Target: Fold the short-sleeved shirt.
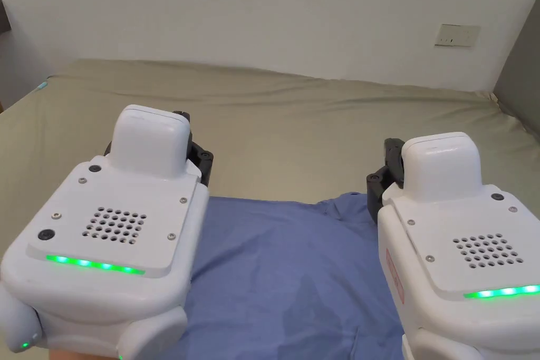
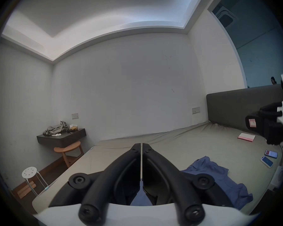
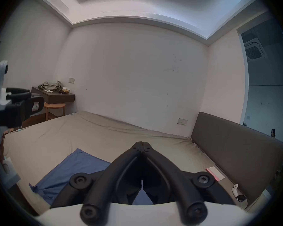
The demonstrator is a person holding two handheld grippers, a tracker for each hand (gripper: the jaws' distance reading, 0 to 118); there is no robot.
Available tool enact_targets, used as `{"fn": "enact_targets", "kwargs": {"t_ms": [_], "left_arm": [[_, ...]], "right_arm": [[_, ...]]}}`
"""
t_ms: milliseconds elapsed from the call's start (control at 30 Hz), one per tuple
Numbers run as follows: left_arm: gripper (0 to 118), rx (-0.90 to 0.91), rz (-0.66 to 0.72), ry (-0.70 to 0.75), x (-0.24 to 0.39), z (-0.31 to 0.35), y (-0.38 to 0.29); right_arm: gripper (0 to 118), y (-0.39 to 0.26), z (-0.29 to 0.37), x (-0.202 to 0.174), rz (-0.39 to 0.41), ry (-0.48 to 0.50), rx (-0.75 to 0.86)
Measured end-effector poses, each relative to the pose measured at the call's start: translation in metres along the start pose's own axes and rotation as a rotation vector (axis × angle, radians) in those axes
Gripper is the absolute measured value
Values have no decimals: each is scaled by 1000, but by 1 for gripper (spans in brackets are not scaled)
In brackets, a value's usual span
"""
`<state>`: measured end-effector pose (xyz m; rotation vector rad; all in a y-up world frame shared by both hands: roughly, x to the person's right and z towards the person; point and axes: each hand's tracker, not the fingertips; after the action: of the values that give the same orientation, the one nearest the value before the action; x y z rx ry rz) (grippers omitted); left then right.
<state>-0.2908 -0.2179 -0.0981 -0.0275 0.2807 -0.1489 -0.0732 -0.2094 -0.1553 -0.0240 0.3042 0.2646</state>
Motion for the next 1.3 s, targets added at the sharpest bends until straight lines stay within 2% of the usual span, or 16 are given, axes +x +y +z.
{"fn": "enact_targets", "kwargs": {"t_ms": [233,400,467,500,567,600,633,767,867,1033,1100,1200,1233,1267,1300], "left_arm": [[0,-38,-19,-20,0,-7,-13],[0,-164,3,-51,-11,-18,-43],[7,-232,2,-35,-21,-25,-68],[18,-292,14,-58,-29,-28,-83],[84,-431,55,-87,-44,-32,-119],[110,-520,67,-86,-53,-35,-141],[117,-573,68,-59,-59,-34,-158],[117,-774,-17,45,-81,-20,-233],[117,-925,-27,72,-89,-7,-279],[117,-1034,19,149,-95,7,-305],[111,-1043,77,172,-102,8,-310],[64,-1038,124,158,-104,8,-307],[39,-1035,171,117,-103,8,-308],[28,-1046,234,67,-102,7,-309],[23,-1040,290,35,-102,7,-308]], "right_arm": [[0,-7,-8,6,7,-19,-5],[0,-22,-17,11,28,-13,-46],[0,-31,-19,15,38,-10,-64],[0,-36,-19,17,43,-9,-79],[0,-47,-21,22,45,-11,-110],[0,-53,-22,25,42,-10,-130],[0,-58,-21,28,38,-9,-148],[0,-81,-20,39,29,-15,-217],[0,-95,-22,46,25,-28,-265],[0,-103,-22,55,9,-48,-312],[0,-103,-21,58,8,-59,-319],[0,-101,-21,58,10,-69,-324],[0,-101,-21,59,9,-70,-324],[0,-100,-21,59,8,-71,-324],[0,-99,-20,58,6,-71,-323]]}}
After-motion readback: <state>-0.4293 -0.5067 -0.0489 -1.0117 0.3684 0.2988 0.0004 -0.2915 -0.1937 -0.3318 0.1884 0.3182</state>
